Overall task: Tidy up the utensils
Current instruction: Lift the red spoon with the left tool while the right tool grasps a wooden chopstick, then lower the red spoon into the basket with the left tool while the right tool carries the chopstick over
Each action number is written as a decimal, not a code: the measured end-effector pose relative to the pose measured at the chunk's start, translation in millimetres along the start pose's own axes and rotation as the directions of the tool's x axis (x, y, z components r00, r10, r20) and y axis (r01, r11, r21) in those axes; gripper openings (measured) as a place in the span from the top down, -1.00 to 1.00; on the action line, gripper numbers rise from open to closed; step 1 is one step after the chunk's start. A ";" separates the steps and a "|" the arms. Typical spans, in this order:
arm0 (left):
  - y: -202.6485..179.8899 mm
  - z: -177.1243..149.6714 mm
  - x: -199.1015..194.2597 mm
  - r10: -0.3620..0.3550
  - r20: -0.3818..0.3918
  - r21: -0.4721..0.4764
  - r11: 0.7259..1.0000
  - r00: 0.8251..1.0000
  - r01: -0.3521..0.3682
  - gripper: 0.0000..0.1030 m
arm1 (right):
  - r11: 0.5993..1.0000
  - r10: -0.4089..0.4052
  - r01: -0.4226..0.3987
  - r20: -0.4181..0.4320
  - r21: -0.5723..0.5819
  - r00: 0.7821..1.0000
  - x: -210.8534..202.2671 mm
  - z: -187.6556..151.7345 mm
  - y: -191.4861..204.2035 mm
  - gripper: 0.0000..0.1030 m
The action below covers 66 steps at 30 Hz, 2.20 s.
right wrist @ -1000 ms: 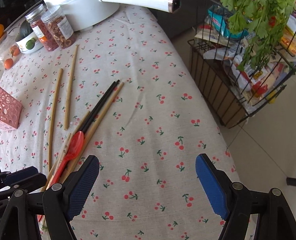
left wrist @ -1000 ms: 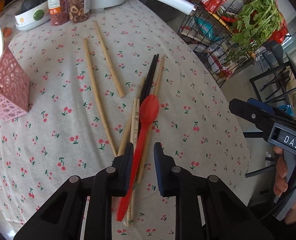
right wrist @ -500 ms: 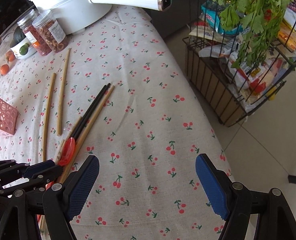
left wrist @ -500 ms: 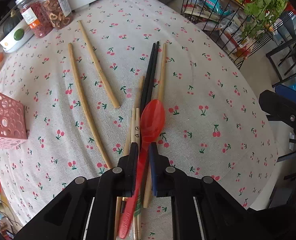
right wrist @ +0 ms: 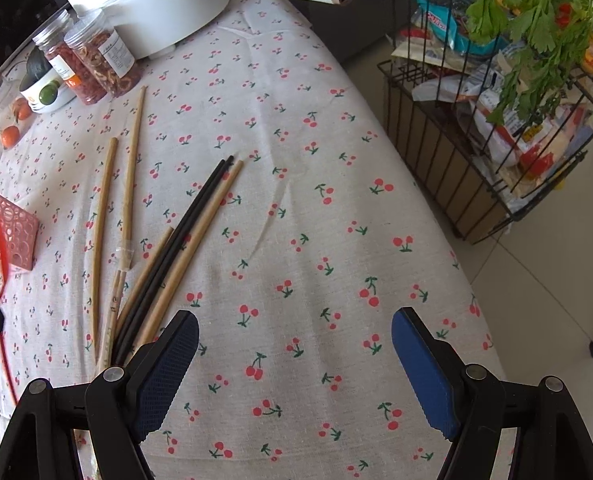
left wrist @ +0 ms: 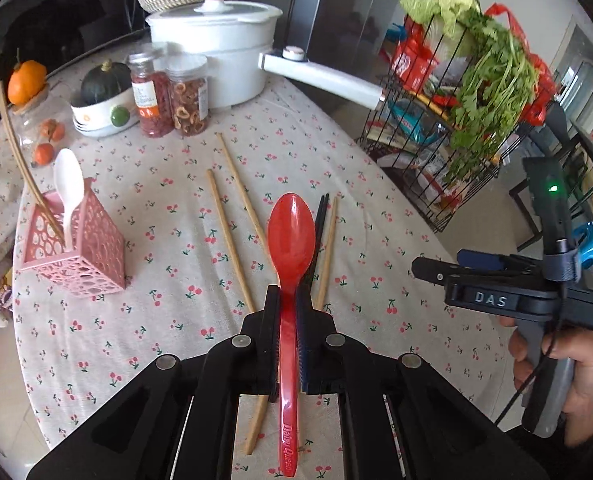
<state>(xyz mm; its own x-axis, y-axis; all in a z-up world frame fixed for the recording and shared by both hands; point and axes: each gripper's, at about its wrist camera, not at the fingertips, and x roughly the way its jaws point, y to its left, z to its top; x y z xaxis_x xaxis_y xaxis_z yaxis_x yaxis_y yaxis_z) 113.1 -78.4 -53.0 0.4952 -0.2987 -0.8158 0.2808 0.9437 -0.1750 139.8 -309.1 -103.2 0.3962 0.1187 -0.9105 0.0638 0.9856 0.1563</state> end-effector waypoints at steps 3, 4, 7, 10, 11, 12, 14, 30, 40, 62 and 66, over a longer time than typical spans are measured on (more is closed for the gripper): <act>15.9 -13.1 -20.2 0.011 0.058 -0.020 1.000 0.998 -0.009 0.86 | 1.000 0.021 -0.020 -0.020 0.024 1.000 11.7 0.2 3.4 -0.61; 21.9 -14.6 -25.9 -0.001 0.073 -0.035 0.999 0.997 0.003 0.86 | 0.999 0.027 -0.026 -0.028 0.028 0.999 16.4 0.4 5.3 -0.61; 40.7 -16.6 -44.4 -0.014 0.134 -0.058 0.998 0.991 0.022 0.86 | 0.999 0.028 -0.026 -0.052 0.034 0.998 33.5 3.4 12.2 -0.61; 57.0 -21.6 -59.9 -0.003 0.187 -0.058 0.998 0.982 0.014 0.86 | 0.998 0.033 -0.030 -0.058 0.047 0.998 48.1 9.1 19.5 -0.61; 63.0 -23.2 -62.9 -0.004 0.193 -0.062 0.998 0.981 0.016 0.86 | 0.998 0.036 -0.033 -0.058 0.056 0.998 52.8 12.0 21.8 -0.61; 68.0 -24.2 -64.3 -0.005 0.196 -0.069 0.997 0.981 0.018 0.86 | 0.997 0.040 -0.036 -0.060 0.066 0.997 57.9 14.8 24.3 -0.60; 77.7 -27.4 -64.8 -0.005 0.196 -0.082 0.996 0.981 0.021 0.86 | 0.996 0.044 -0.039 -0.061 0.082 0.997 67.8 20.7 29.5 -0.48; 105.2 -38.9 -60.0 0.014 0.162 -0.100 0.995 0.987 0.003 0.86 | 0.995 -0.096 0.097 -0.047 0.015 0.994 91.3 37.7 69.2 0.49; 104.6 -38.7 -69.9 0.031 0.197 -0.134 0.991 0.980 -0.004 0.86 | 0.999 -0.046 0.045 -0.069 -0.010 0.997 83.3 27.8 64.1 0.89; 123.7 8.4 -141.8 0.280 0.708 -0.226 0.960 0.649 -0.168 0.86 | 0.935 0.355 -0.302 0.448 -0.186 0.821 -91.2 16.5 117.0 0.89; 134.8 21.6 -105.8 0.345 0.702 -0.247 0.939 0.623 -0.242 0.86 | 0.936 0.352 -0.293 0.493 -0.194 0.796 -91.0 17.7 123.1 0.89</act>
<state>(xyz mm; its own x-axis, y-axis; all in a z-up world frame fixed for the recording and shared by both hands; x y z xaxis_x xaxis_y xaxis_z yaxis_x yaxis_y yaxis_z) 116.3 77.3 21.5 0.9825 0.0393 -0.1818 -0.0588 0.9929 -0.1031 127.9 -200.7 5.7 0.7895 0.3819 -0.4804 -0.2345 0.9111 0.3389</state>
